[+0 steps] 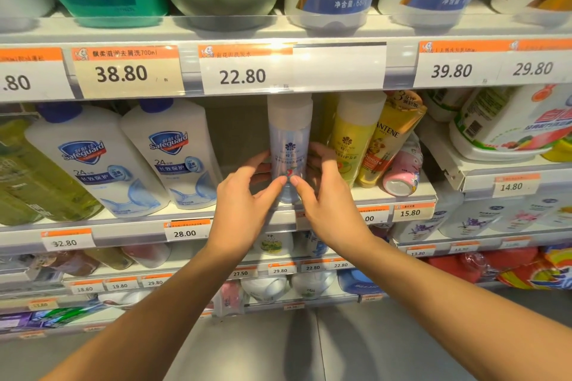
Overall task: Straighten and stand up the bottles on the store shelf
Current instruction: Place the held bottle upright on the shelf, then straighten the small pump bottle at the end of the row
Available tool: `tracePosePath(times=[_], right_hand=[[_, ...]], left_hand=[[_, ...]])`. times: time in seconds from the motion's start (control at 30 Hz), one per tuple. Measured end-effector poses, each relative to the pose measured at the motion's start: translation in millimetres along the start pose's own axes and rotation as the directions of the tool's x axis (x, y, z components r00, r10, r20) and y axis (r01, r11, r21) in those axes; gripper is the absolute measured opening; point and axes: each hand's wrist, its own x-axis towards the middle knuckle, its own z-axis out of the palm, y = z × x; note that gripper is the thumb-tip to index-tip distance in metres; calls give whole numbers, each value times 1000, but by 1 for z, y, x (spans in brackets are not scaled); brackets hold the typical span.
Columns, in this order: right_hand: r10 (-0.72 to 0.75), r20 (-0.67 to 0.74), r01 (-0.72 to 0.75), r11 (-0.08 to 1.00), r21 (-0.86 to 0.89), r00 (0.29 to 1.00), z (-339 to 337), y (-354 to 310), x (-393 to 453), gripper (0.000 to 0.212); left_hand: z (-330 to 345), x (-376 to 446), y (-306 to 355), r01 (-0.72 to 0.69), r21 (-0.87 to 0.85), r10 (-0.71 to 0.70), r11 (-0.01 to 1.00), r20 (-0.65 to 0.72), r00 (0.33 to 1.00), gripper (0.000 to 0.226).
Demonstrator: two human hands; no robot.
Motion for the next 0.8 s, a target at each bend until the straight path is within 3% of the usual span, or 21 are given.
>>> tracePosePath(times=[0.13,0.23,0.37,0.53,0.63,0.73,0.8], right_hand=[[-3,31,2,1000,14,1000,-5,-3,-2,52],[-36,57,34,999,31,998,-9,-4,-8,57],[-23,85,21,1000,20,996,-14,3,-22,55],[60,99,-63,998,31,993,-31,12,-39,53],[52,70,-49,998,-39,996,-54,19,-51,36],[30,-44,-35,992,-120,999,-86,27,-57,11],[45,-148,-66,988,-142,988,-113,27,-54,7]], left_hand=[[-3,-8,7,3,-27,-2,1000,44,999,46],[-2,-21,2,-59,85,51,995,89,995,35],[-2,-34,-13,-118,230,82,966,161,984,38],[-1,-30,-19,-201,335,138,921,203,969,14],[-2,-27,-20,-225,346,163,911,201,966,14],[0,-25,-21,-235,354,175,905,195,965,14],[1,-25,-21,-236,354,178,905,190,966,14]])
